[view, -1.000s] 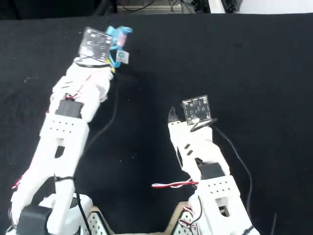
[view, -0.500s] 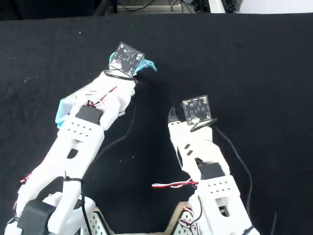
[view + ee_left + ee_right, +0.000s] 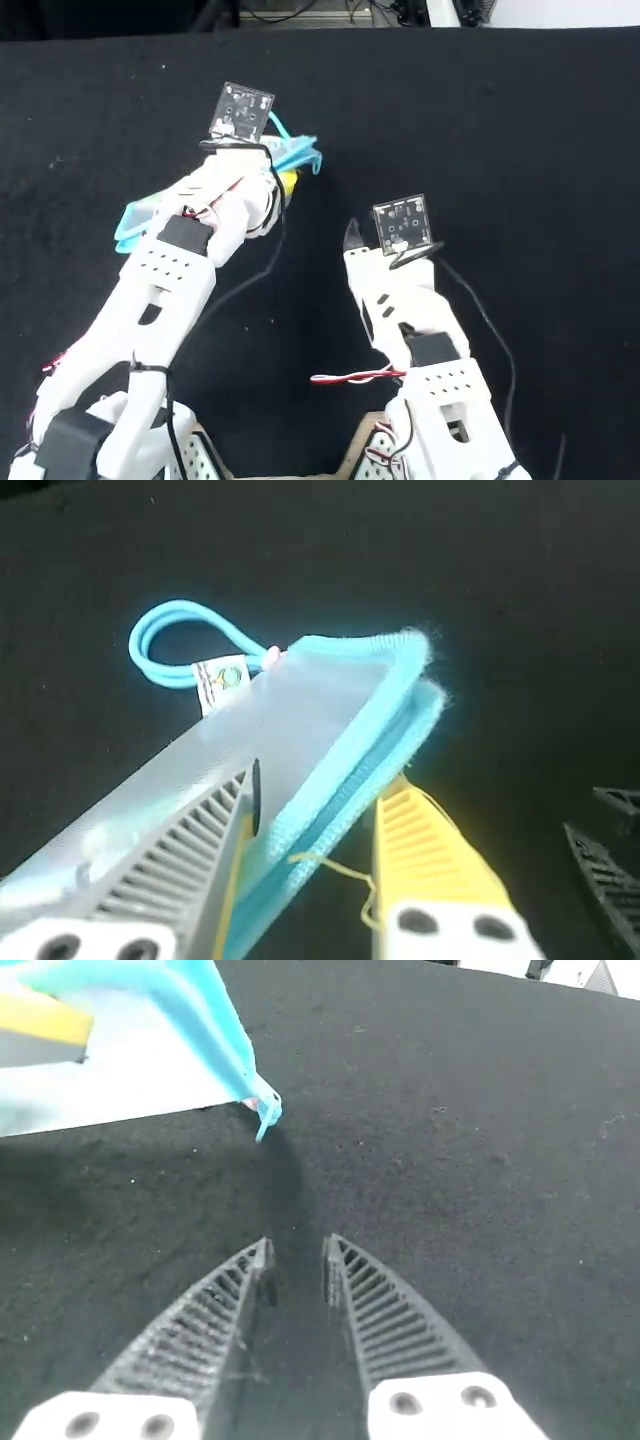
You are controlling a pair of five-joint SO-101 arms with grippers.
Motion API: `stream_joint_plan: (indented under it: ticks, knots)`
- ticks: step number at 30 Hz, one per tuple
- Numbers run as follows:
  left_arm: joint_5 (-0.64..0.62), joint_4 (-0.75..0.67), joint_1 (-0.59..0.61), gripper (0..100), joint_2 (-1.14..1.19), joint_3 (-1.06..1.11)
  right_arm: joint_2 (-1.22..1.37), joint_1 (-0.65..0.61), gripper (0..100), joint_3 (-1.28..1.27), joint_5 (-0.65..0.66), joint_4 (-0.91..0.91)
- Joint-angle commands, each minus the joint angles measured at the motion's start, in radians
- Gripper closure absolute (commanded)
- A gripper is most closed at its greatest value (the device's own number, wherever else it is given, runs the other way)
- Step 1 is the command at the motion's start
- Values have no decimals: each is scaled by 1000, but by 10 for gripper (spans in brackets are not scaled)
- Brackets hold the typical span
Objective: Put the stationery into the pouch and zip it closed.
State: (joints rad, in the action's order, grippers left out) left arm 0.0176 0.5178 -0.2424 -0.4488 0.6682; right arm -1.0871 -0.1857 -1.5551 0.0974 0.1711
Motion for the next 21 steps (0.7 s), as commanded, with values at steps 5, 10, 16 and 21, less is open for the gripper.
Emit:
stream_joint_plan:
  ticks: [5,10,16,21]
  knots:
    - [-17,81,82,820,-183,-97,1,14,910,4,8,-26]
    - [-17,98,119,820,-262,-64,1,14,910,4,8,-26]
    - [-17,89,45,815,-267,-12,1,14,910,4,8,-26]
    - [-25,89,-1,770,-176,-10,1,14,910,4,8,-26]
